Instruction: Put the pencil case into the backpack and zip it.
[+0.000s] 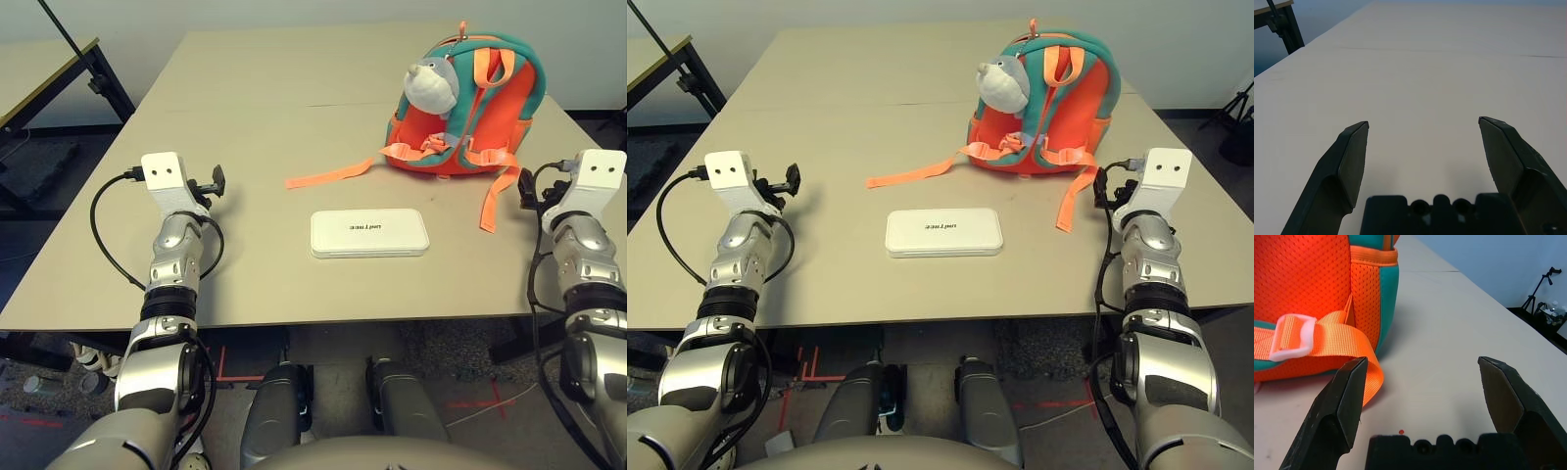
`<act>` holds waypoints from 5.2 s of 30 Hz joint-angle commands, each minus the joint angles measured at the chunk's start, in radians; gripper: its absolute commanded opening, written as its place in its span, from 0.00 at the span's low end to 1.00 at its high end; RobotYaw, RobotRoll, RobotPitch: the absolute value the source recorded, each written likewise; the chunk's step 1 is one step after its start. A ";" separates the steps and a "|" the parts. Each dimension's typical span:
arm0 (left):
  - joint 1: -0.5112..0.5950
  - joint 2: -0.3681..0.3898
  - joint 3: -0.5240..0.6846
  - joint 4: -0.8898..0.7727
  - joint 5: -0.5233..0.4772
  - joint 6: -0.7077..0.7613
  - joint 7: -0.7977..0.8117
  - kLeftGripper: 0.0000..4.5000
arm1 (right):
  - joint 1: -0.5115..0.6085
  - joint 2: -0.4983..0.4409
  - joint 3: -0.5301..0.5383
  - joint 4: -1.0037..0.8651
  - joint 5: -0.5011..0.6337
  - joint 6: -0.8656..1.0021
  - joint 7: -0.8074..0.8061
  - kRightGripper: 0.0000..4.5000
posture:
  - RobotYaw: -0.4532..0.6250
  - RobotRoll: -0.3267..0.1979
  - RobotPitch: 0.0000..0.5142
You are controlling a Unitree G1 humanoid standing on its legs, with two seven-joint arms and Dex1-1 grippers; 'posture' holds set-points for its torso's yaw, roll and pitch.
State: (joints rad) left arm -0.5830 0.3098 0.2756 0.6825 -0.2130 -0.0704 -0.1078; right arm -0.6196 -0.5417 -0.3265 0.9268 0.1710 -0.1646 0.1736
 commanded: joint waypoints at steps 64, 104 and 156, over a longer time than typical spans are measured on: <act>-0.029 0.093 0.034 -0.223 -0.631 1.382 -0.518 1.00 | 0.237 -0.115 0.285 -0.653 -0.089 0.340 0.521 0.99 | 0.27 0.62 0.16; -0.187 0.033 -0.066 0.090 -0.453 1.347 -0.618 1.00 | 0.291 -0.134 0.333 -0.724 -0.126 0.373 0.596 0.99 | 0.24 0.62 0.16; -0.170 0.002 -0.071 0.078 -0.411 1.349 -0.628 1.00 | 0.284 0.035 0.469 -0.882 -0.134 0.494 0.643 0.01 | 0.26 0.62 0.18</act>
State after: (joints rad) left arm -0.7740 0.3302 0.2266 0.7533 -0.6528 1.2739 -0.7547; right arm -0.3279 -0.5214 0.1136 0.0782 0.0212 0.3232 0.8075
